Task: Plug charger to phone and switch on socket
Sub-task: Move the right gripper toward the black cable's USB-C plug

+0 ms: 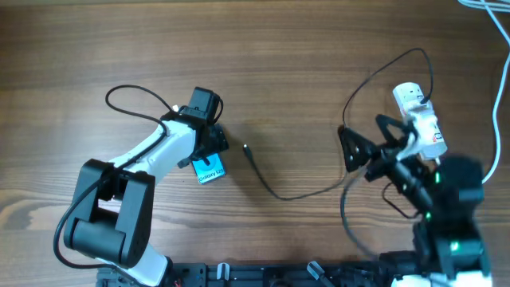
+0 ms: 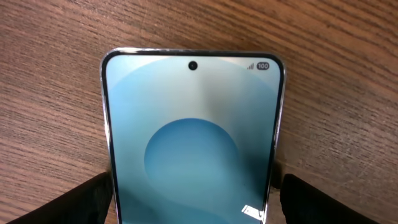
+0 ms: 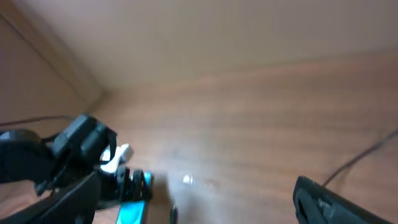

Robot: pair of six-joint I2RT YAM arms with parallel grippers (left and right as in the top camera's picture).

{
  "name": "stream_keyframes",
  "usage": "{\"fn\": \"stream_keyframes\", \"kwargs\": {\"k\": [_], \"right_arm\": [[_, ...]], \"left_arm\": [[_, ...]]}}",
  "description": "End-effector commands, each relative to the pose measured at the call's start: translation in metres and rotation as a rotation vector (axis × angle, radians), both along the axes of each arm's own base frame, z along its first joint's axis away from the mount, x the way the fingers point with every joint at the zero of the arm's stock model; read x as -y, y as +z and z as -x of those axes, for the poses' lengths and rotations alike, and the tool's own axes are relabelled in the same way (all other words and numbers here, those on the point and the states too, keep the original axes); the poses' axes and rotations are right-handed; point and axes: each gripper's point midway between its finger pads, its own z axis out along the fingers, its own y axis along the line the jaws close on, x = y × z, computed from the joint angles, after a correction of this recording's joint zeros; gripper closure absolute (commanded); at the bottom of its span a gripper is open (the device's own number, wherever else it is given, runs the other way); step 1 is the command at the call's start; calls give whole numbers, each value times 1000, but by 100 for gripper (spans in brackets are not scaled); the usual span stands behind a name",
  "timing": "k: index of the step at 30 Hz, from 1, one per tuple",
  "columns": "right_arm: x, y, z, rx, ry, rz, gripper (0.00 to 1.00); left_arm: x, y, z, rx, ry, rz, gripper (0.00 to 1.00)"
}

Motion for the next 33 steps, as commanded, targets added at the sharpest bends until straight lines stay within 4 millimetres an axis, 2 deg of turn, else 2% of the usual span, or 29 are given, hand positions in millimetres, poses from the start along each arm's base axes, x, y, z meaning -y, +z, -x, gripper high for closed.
{"fn": "stream_keyframes", "kwargs": {"k": [1, 3, 6, 7, 9, 12, 15, 18, 20, 21, 23, 25, 27, 30, 33], "right_arm": [[-8, -22, -21, -189, 46, 10, 0], [-8, -51, -32, -298, 43, 8, 0], [-28, -79, -29, -460, 142, -85, 0], [-26, -93, -30, -511, 117, -67, 6], [-13, -123, -27, -571, 46, 80, 7], [-13, -140, -16, -613, 93, 166, 7], [-18, -153, -8, -675, 120, 180, 8], [-48, -154, -4, -630, 237, 255, 11], [-63, -155, -1, -644, 288, 317, 8], [-79, -155, 0, -668, 350, 377, 6], [-95, -159, 1, -702, 428, 436, 5], [-104, -172, 0, -732, 471, 492, 1], [-115, -194, 6, -759, 544, 548, 1], [-123, -225, 9, -795, 563, 627, 0], [-137, -233, -6, -763, 538, 583, 0]], "left_arm": [[-1, -17, 16, -70, 4, 7, 12], [-1, -17, 16, -70, 4, 7, 13], [0, -18, 19, -84, 3, 15, 16], [0, -18, 20, -86, 3, 14, 20], [0, -18, 20, -87, 29, 17, 23], [-1, -18, 23, -97, 83, 21, 27], [4, -19, 29, -127, 78, 50, 29], [3, -14, 31, -155, 87, 63, 36], [-4, -5, 29, -175, 116, 64, 36], [-5, 0, 24, -180, 136, 96, 36], [-1, 4, 19, -189, 146, 193, 36], [-8, 4, 17, -191, 175, 210, 36], [-16, 4, 16, -192, 197, 219, 35], [-13, 7, 14, -198, 169, 297, 35], [-9, 11, 12, -197, 139, 379, 33]]}}
